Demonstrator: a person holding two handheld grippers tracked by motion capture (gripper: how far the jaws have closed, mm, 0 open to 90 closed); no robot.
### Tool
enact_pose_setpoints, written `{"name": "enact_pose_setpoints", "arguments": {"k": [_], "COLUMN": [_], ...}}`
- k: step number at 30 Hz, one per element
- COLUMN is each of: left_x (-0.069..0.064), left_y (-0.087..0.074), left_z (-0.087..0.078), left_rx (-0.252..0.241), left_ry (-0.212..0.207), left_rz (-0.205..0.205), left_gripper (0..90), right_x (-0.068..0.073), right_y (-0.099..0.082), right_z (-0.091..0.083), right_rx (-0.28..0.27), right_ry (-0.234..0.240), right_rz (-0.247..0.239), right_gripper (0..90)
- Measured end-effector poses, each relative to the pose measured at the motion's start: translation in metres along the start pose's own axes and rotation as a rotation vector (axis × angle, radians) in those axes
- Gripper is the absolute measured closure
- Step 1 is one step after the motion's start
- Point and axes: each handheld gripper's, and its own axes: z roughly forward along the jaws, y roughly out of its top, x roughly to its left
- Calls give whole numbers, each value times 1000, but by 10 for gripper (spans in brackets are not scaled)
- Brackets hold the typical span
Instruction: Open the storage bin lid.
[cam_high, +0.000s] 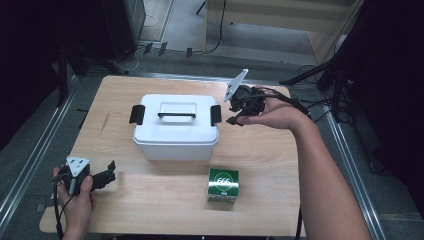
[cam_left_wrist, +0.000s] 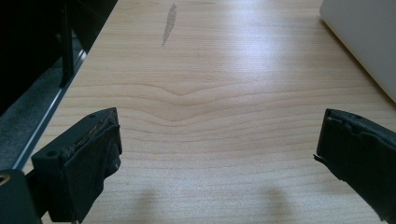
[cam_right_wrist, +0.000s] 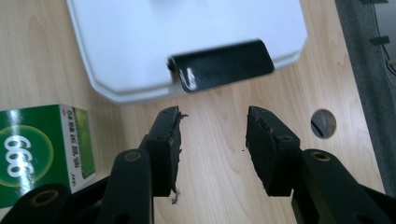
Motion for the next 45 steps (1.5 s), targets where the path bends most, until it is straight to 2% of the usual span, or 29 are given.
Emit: {"name": "enact_pose_setpoints", "arguments": {"k": [2, 3, 8, 11, 12, 19, 24, 27, 34, 42, 43, 44, 45], "left_x": [0, 0, 0, 0, 0, 0, 1, 1, 1, 1, 0, 0, 0], "left_y": [0, 0, 0, 0, 0, 0, 0, 0, 0, 0, 0, 0, 0], "left_z": [0, 0, 0, 0, 0, 0, 0, 1, 1, 0, 0, 0, 0], "left_rx": [3, 4, 5, 6, 6, 7, 7, 7, 7, 8, 8, 8, 8], "left_ry": [-2, -2, -2, -3, -3, -5, -6, -7, -8, -8, -9, -10, -10], "left_rz": [0, 0, 2, 1, -2, -6, -9, -9, -8, -8, -7, -6, -6], "left_gripper": [6, 6, 6, 6, 6, 6, 6, 6, 6, 6, 6, 6, 6], "right_x": [1, 2, 2, 3, 4, 10, 12, 10, 11, 13, 14, 12, 12], "right_y": [3, 11, 26, 32, 38, 57, 67, 72, 84, 94, 94, 95, 95], "right_z": [0, -1, 1, 2, 4, 14, 23, 26, 32, 39, 40, 42, 42], "right_rx": [-2, -3, -7, -11, -6, -3, 22, 17, 17, 23, 33, 22, 22], "right_ry": [9, 46, 85, 76, 82, 92, 82, 85, 86, 80, 81, 82, 82], "right_rz": [-4, -18, -51, -64, -83, -139, -174, -179, -193, -207, -192, -213, -213], "right_gripper": [567, 583, 625, 627, 625, 634, 660, 682, 652, 702, 706, 712, 712]}}
